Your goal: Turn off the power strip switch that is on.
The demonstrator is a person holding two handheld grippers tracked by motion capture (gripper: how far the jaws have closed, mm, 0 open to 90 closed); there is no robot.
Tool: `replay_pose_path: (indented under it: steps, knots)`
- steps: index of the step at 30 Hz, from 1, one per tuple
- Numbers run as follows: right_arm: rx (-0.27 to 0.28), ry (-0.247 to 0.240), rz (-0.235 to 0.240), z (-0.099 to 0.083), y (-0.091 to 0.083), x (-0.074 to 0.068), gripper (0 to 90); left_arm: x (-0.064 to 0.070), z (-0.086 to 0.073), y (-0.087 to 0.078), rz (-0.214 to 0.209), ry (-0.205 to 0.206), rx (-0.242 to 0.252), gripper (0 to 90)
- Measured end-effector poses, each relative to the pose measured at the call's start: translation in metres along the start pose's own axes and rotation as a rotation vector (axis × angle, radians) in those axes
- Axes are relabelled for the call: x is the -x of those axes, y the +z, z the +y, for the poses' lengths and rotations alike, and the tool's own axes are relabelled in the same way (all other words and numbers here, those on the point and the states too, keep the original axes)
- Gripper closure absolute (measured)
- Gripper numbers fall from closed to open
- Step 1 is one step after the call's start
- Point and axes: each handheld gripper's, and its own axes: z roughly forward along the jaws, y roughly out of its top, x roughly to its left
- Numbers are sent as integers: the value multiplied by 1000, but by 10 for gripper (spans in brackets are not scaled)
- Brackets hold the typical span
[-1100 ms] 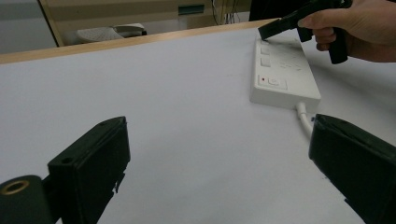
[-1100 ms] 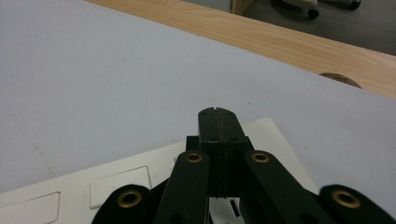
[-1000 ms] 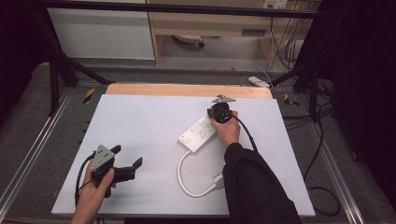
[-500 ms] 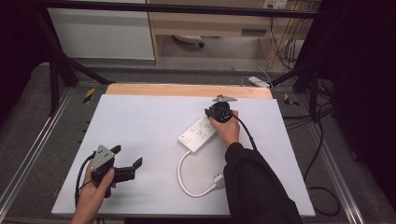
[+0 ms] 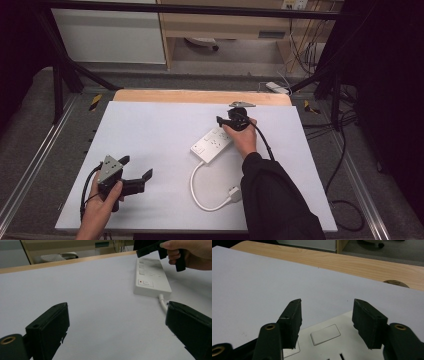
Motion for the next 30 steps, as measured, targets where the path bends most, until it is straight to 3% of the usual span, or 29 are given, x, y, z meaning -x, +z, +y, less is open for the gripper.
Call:
replay_pose_path:
  steps: [11,19,26,30]
  knots:
    - [8,23,0,3,-2,2,251,0,0,0,1,0,-1,51]
    - [7,14,12,4,-4,1,166,0,0,0,1,-1,0,51]
    - [17,15,-5,6,-6,1,50,0,0,0,1,-1,-1,51]
    - [10,3,13,6,-7,0,26,0,0,0,1,-1,-1,51]
